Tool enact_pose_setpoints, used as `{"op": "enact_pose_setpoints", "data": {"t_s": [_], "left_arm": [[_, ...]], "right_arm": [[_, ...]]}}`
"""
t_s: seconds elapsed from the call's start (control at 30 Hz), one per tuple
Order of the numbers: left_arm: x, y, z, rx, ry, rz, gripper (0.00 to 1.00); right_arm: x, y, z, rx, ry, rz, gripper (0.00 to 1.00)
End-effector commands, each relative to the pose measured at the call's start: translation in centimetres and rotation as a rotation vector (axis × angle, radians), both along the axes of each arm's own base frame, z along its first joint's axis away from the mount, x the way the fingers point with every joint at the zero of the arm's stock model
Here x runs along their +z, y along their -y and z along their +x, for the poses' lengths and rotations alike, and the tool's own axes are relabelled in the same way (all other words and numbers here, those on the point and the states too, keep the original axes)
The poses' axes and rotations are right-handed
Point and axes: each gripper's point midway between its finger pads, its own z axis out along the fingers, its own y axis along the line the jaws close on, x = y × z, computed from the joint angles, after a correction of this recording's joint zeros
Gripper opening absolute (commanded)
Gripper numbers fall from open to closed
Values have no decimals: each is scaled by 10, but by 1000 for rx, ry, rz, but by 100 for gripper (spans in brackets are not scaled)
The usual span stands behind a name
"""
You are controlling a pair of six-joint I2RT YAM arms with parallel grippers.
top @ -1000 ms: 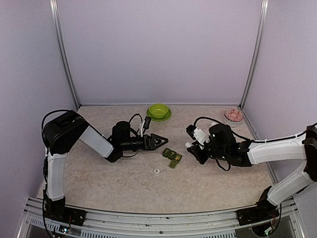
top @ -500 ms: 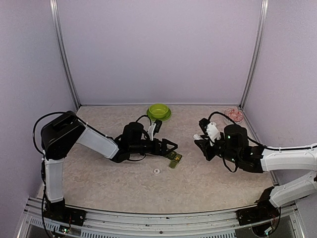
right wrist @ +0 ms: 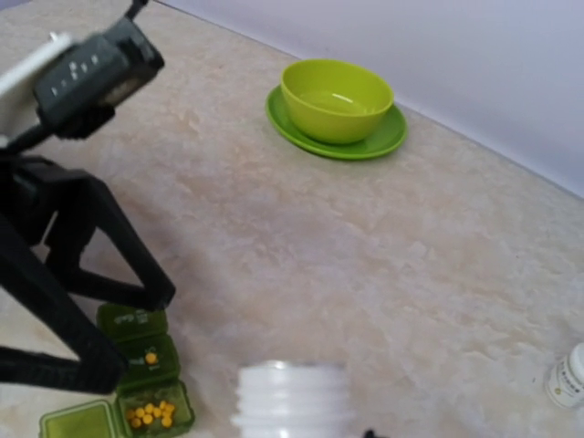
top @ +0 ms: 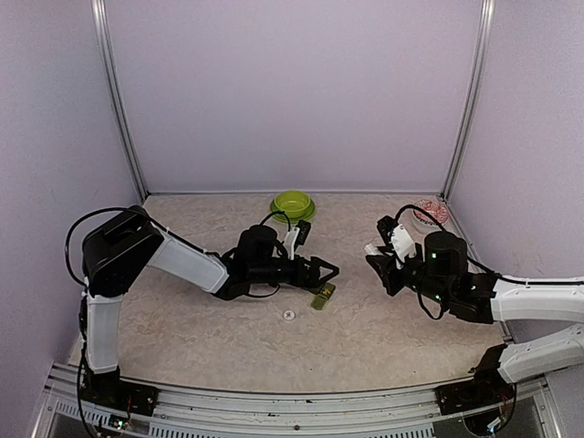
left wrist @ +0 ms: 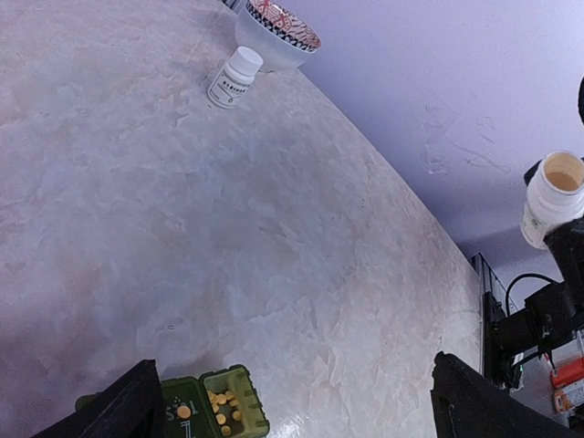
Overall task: Sort the pills into containers
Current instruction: Adjust the pill container at the center of the board.
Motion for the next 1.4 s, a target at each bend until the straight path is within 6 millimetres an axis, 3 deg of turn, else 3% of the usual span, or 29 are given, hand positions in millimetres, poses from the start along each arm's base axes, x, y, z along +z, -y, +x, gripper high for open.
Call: {"op": "enact_pose_setpoints", "data": {"t_s": [0.0, 0.67, 1.37], "left_arm": [[-11, 8, 1, -2, 1, 27, 99], [-32, 19, -6, -28, -17, 106, 99], [-36, 29, -19, -73, -39, 120, 99]], "right_arm": [[7, 8, -2, -21, 22, 27, 19], [9, 13, -6, -24, 36, 41, 18], [7, 12, -5, -23, 34, 32, 18]]}}
